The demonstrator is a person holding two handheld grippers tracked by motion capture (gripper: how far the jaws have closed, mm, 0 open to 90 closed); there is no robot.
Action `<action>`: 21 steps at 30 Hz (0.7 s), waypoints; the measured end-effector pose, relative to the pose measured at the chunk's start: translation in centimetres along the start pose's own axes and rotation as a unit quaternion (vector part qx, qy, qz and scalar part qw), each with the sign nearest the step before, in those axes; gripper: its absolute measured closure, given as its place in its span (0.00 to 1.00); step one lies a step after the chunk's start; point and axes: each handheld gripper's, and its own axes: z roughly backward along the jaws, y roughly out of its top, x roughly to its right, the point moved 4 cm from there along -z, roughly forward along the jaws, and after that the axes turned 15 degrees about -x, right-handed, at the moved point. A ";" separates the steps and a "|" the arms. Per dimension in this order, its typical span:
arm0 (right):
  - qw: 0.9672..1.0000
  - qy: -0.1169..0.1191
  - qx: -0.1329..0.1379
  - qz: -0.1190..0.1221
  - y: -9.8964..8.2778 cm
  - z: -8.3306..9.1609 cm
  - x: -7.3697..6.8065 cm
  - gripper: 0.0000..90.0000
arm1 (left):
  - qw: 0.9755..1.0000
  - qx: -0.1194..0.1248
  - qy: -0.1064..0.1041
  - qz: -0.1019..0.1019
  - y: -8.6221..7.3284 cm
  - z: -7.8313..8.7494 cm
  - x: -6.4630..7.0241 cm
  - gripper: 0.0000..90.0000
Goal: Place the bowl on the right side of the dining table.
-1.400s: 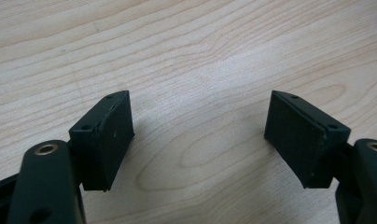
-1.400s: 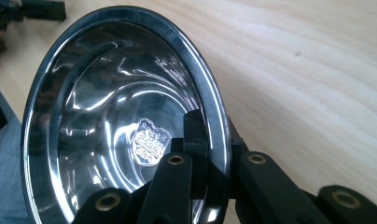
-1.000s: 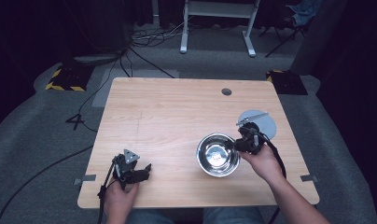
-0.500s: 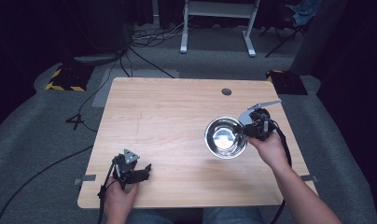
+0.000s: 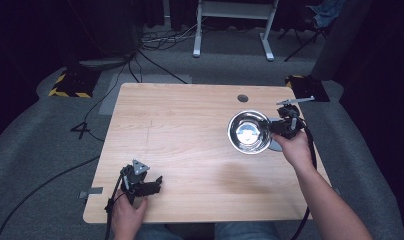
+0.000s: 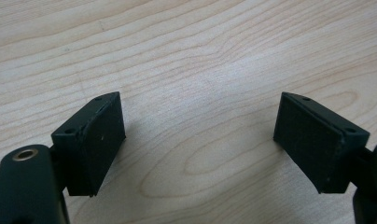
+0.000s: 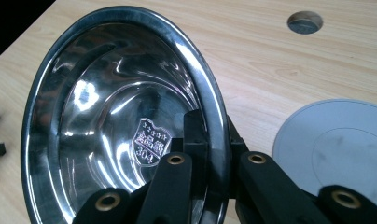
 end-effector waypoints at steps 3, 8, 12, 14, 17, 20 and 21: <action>1.000 -0.013 0.004 -0.012 0.4 0.1 1.2 0.96 | 1.000 0.000 0.000 0.000 0.0 0.0 0.0 0.19; 0.999 -0.027 0.011 -0.020 1.1 0.3 2.2 0.96 | 1.000 0.000 -0.002 -0.006 -0.1 0.1 -0.1 0.18; 0.999 -0.032 0.015 -0.027 1.5 0.2 2.9 0.96 | 1.000 -0.001 -0.003 -0.007 -0.2 0.1 -0.1 0.18; 0.999 -0.036 0.014 -0.036 1.7 0.1 3.4 0.96 | 1.000 -0.001 -0.001 -0.008 -0.2 0.1 -0.1 0.18; 0.998 -0.046 0.014 -0.045 1.9 -0.1 4.1 0.96 | 1.000 0.000 -0.001 -0.008 -0.2 0.1 -0.1 0.18; 0.997 -0.059 0.013 -0.054 2.2 -0.2 5.2 0.96 | 1.000 0.000 -0.001 -0.008 -0.2 0.1 -0.1 0.18; 0.997 -0.059 0.013 -0.054 2.2 -0.2 5.2 0.96 | 1.000 0.000 -0.001 -0.008 -0.2 0.1 -0.1 0.18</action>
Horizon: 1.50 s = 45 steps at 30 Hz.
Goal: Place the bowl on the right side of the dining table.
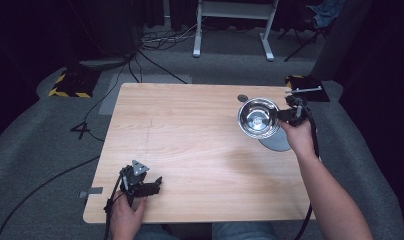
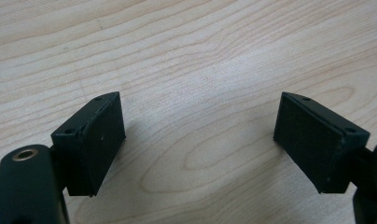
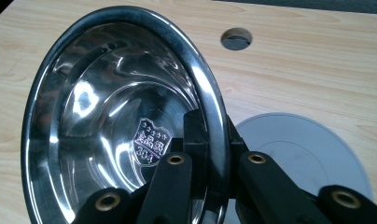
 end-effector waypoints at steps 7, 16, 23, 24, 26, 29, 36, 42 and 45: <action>1.000 -0.006 0.006 -0.026 0.7 0.2 1.9 0.96 | 1.000 -0.002 -0.004 0.001 0.0 0.0 0.1 0.19; 0.998 -0.023 -0.007 -0.066 1.3 0.1 4.4 0.96 | 1.000 -0.001 -0.002 0.001 0.0 0.0 0.0 0.18; 0.995 -0.021 -0.012 -0.097 1.3 -0.1 6.3 0.96 | 1.000 0.000 -0.001 0.001 0.1 0.0 -0.1 0.18; 0.994 -0.024 -0.014 -0.105 1.3 -0.3 6.8 0.96 | 1.000 0.000 0.000 0.001 0.1 0.0 -0.1 0.18; 0.993 -0.024 -0.017 -0.110 1.3 -0.4 6.9 0.96 | 1.000 0.000 -0.001 0.001 0.1 0.0 -0.1 0.18; 0.992 -0.031 -0.025 -0.116 1.1 -1.0 7.4 0.96 | 1.000 0.000 -0.001 0.001 0.1 0.0 -0.1 0.18; 0.989 -0.033 -0.040 -0.136 0.6 -2.2 8.5 0.96 | 1.000 -0.001 -0.001 0.001 0.1 0.0 -0.1 0.18; 0.986 -0.031 -0.053 -0.153 0.1 -3.3 9.2 0.96 | 1.000 0.000 -0.001 0.001 0.1 0.0 -0.1 0.18; 0.985 -0.031 -0.060 -0.159 -0.3 -3.9 9.7 0.96 | 1.000 0.000 -0.001 0.001 0.1 0.0 -0.1 0.18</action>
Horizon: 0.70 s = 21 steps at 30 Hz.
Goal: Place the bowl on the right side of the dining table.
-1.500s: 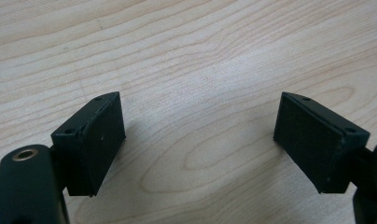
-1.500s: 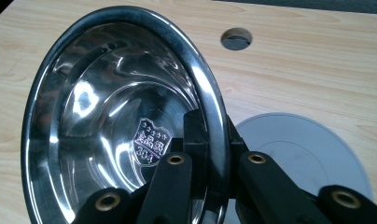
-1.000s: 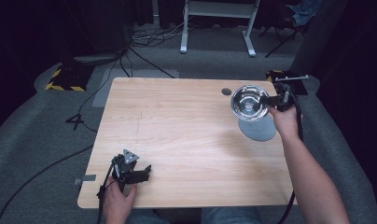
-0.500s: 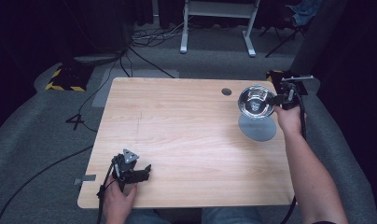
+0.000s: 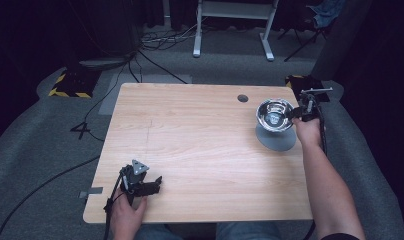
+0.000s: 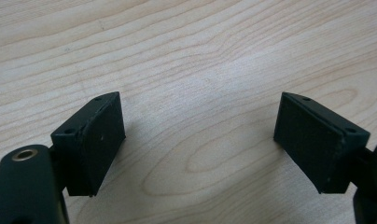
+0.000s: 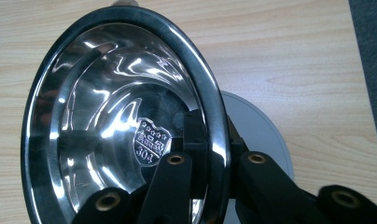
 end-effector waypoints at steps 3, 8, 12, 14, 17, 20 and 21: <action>1.000 0.007 -0.010 -0.014 -0.2 -0.8 0.6 0.96 | 1.000 0.000 0.000 0.000 0.0 0.0 0.0 0.18; 1.000 0.008 -0.020 -0.023 -0.6 -1.8 1.4 0.96 | 1.000 0.000 0.000 0.000 0.0 0.0 0.0 0.18; 0.999 0.007 -0.029 -0.029 -0.8 -2.3 1.7 0.96 | 1.000 0.000 0.000 0.000 0.0 0.0 0.0 0.18; 0.999 0.006 -0.035 -0.031 -1.0 -2.5 1.9 0.96 | 1.000 0.000 0.000 0.000 0.0 0.0 0.0 0.18; 0.999 0.011 -0.039 -0.036 -1.2 -2.7 2.1 0.96 | 1.000 0.000 0.000 0.000 0.0 0.0 0.0 0.18; 0.998 0.010 -0.046 -0.037 -1.4 -2.9 2.2 0.96 | 1.000 0.000 0.000 0.000 0.0 0.0 0.0 0.18; 0.998 0.007 -0.049 -0.038 -1.5 -3.0 2.3 0.96 | 1.000 0.000 0.000 0.000 0.0 0.0 0.0 0.18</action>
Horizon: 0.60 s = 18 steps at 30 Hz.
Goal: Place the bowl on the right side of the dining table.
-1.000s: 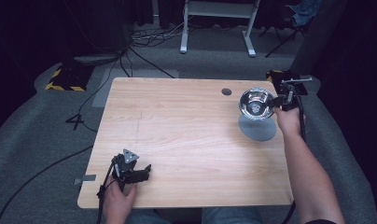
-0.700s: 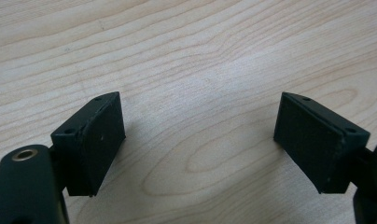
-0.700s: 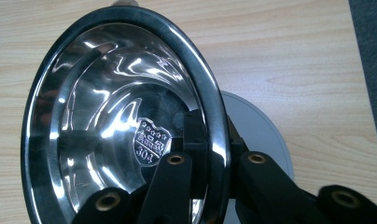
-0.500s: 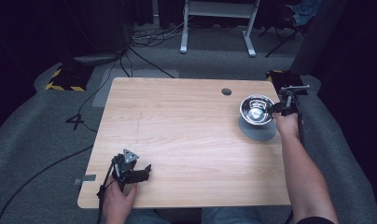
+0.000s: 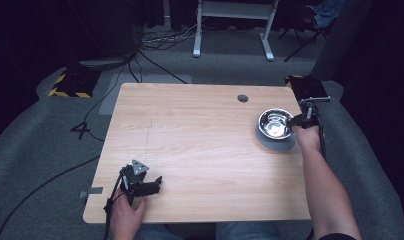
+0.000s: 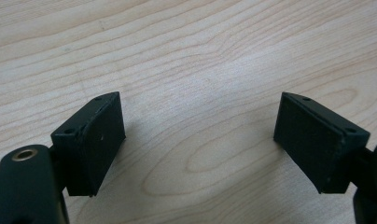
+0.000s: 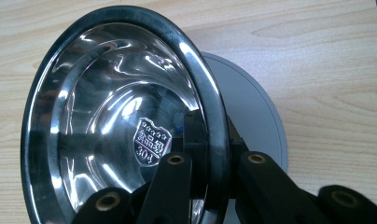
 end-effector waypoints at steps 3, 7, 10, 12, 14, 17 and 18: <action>1.000 0.002 -0.003 -0.001 -0.1 -0.1 0.1 0.96 | 1.000 0.000 0.000 0.000 0.0 0.0 0.0 0.18; 1.000 0.002 -0.008 -0.001 -0.2 -0.3 0.2 0.96 | 1.000 0.000 0.000 0.000 0.0 0.0 0.0 0.18; 1.000 0.001 -0.011 -0.004 -0.2 -0.3 0.2 0.96 | 1.000 0.000 0.000 0.000 0.0 0.0 0.0 0.18; 1.000 -0.001 -0.019 -0.005 -0.3 -0.4 0.4 0.96 | 1.000 0.000 0.000 0.000 0.0 0.0 0.0 0.18; 1.000 -0.002 -0.021 -0.005 -0.3 -0.4 0.4 0.96 | 1.000 0.000 0.000 0.000 0.0 0.0 0.0 0.18; 1.000 -0.006 -0.024 -0.007 -0.3 -0.4 0.6 0.96 | 1.000 0.000 0.000 0.000 0.0 0.0 0.0 0.18; 1.000 -0.005 -0.024 -0.008 -0.3 -0.5 0.6 0.96 | 1.000 0.000 0.000 0.000 0.0 0.0 0.0 0.18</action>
